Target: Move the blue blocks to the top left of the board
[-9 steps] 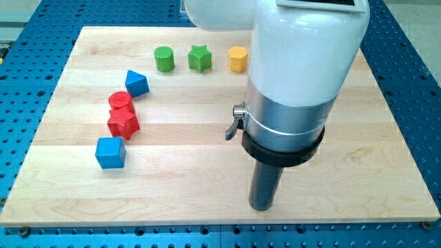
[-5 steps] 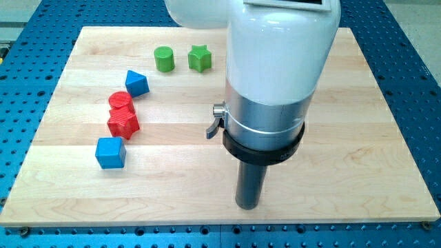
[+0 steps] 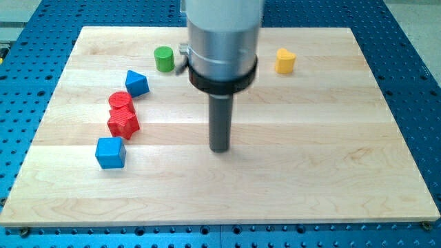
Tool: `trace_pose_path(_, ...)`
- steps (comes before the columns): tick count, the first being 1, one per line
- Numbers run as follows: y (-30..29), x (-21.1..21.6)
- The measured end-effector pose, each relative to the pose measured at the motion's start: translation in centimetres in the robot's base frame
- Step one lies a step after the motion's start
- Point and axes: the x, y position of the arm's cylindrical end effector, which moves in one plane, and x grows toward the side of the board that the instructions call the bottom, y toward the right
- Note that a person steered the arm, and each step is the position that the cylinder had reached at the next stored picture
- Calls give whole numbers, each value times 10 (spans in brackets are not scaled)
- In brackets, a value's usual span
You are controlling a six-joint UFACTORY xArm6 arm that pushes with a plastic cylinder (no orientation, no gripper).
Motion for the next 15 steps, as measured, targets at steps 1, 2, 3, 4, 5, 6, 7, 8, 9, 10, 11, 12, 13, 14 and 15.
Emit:
trace_pose_path(1, -20, -2)
trace_pose_path(2, -82, -44)
trace_pose_path(3, -148, -110)
trace_pose_path(4, -202, -147)
trace_pose_path(5, -175, -152)
trace_pose_path(6, -156, -148)
trace_pose_path(7, -147, -172)
trace_pose_path(8, -167, -222)
trace_pose_path(9, -185, -224)
trace_pose_path(10, -193, -218)
trace_pose_path(11, -186, -173)
trace_pose_path(12, -119, -143)
trace_pose_path(13, -22, -37)
trace_pose_path(14, -40, 74)
trace_pose_path(15, -147, 66)
